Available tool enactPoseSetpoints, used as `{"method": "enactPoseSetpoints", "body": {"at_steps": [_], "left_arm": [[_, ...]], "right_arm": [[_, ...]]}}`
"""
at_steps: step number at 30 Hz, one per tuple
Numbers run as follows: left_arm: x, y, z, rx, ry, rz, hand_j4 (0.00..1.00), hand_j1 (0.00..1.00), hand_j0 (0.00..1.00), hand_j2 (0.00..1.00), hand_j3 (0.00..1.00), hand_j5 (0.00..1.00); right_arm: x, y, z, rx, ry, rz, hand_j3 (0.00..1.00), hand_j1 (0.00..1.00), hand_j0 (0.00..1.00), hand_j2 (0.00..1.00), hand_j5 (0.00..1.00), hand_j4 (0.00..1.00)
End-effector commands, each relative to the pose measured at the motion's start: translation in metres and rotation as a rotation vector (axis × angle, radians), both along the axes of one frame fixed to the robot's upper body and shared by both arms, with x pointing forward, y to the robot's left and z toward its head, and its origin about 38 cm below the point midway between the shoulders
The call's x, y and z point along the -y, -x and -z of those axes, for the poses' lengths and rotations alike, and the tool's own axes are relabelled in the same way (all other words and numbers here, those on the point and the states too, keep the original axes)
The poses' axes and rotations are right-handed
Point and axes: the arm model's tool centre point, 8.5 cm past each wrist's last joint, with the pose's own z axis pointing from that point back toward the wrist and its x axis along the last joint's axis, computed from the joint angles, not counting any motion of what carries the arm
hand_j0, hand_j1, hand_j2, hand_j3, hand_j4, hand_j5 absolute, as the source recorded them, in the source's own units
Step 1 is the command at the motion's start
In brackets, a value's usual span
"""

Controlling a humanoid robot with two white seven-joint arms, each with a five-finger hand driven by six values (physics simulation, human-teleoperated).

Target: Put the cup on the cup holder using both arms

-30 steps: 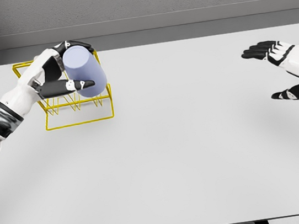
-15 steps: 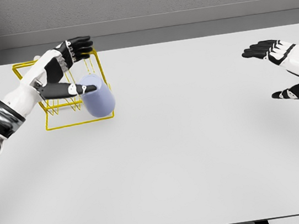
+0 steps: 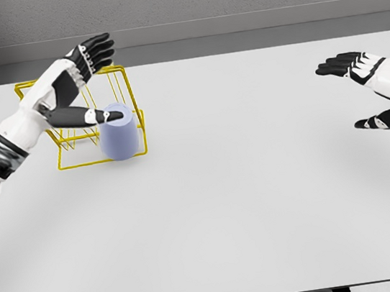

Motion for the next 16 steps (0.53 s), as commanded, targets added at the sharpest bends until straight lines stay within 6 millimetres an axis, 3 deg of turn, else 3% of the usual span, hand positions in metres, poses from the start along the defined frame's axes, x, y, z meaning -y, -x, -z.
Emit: {"method": "enactPoseSetpoints", "body": {"at_steps": [1, 4, 9, 12, 16], "left_arm": [[-0.003, 0.005, -0.01, 0.067, 0.034, 0.018, 1.0, 1.0, 1.0, 1.0, 1.0, 1.0], [-0.012, 0.016, -0.011, 0.132, 0.07, 0.035, 1.0, 1.0, 1.0, 1.0, 1.0, 1.0], [-0.049, 0.035, -0.009, 0.189, 0.042, 0.018, 1.0, 1.0, 1.0, 1.0, 1.0, 1.0], [-0.069, 0.045, 0.0, 0.149, -0.018, -0.01, 1.0, 1.0, 1.0, 1.0, 1.0, 1.0], [-0.081, 0.05, 0.006, 0.125, -0.051, -0.026, 1.0, 1.0, 1.0, 1.0, 1.0, 1.0]], "right_arm": [[0.001, 0.0, -0.001, -0.001, -0.007, 0.001, 1.0, 1.0, 1.0, 1.0, 1.0, 1.0], [0.0, 0.0, 0.0, -0.002, -0.007, 0.0, 1.0, 1.0, 1.0, 1.0, 1.0, 1.0], [0.001, 0.0, -0.001, -0.001, -0.009, 0.001, 1.0, 1.0, 1.0, 1.0, 1.0, 1.0], [0.001, 0.0, 0.0, -0.003, -0.007, 0.001, 1.0, 1.0, 1.0, 1.0, 1.0, 1.0], [0.001, 0.0, 0.0, -0.004, -0.007, 0.003, 1.0, 1.0, 1.0, 1.0, 1.0, 1.0]]}}
